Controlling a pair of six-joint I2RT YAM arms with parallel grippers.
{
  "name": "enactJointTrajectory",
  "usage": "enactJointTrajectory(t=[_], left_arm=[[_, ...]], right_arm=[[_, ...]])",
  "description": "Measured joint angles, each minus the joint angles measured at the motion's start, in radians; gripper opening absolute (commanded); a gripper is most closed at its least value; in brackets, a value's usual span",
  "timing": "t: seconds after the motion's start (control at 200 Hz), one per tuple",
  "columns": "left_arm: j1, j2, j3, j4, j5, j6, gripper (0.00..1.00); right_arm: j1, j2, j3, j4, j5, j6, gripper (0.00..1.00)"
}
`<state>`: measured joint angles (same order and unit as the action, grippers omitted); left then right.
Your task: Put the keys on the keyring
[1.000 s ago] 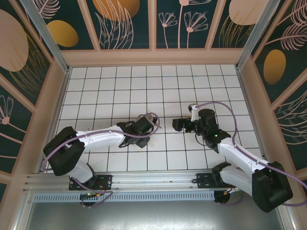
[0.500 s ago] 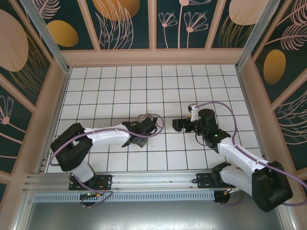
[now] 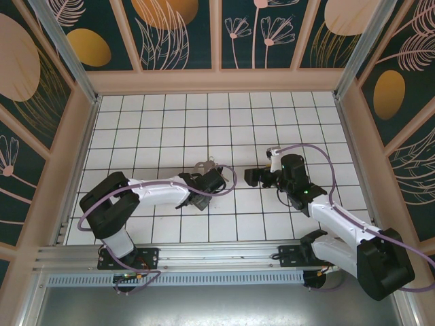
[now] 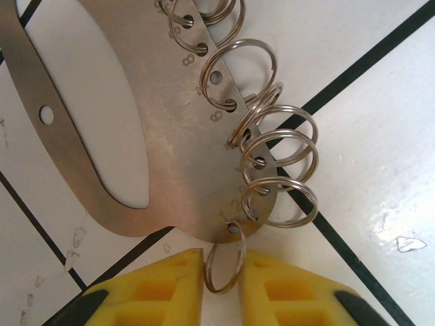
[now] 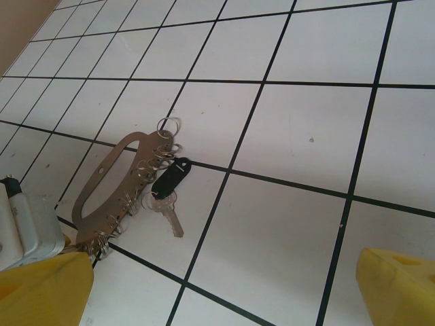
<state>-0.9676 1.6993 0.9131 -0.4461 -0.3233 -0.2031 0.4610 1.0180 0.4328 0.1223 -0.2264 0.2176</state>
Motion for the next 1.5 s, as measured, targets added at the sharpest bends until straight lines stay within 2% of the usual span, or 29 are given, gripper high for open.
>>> enactJointTrajectory(t=[0.235, 0.425, 0.746, 1.186, 1.501], left_arm=[[0.0, -0.003, 0.0, -0.001, 0.015, 0.017, 0.0], [0.0, -0.033, 0.0, -0.005, 0.081, 0.019, 0.0], [0.0, -0.17, 0.031, -0.04, 0.145, 0.011, 0.0], [0.0, -0.231, 0.15, -0.055, 0.178, 0.021, 0.0], [0.0, -0.296, 0.154, -0.05, 0.186, 0.027, 0.0]], right_arm=[[-0.001, 0.0, 0.0, -0.012, 0.0, -0.002, 0.99], [-0.002, -0.009, 0.0, -0.024, 0.001, -0.003, 0.99], [-0.003, -0.052, 0.011, -0.037, 0.006, -0.01, 0.99], [-0.003, -0.113, 0.052, -0.027, -0.09, -0.033, 0.98], [-0.003, -0.148, 0.072, -0.024, -0.098, -0.024, 0.9]])
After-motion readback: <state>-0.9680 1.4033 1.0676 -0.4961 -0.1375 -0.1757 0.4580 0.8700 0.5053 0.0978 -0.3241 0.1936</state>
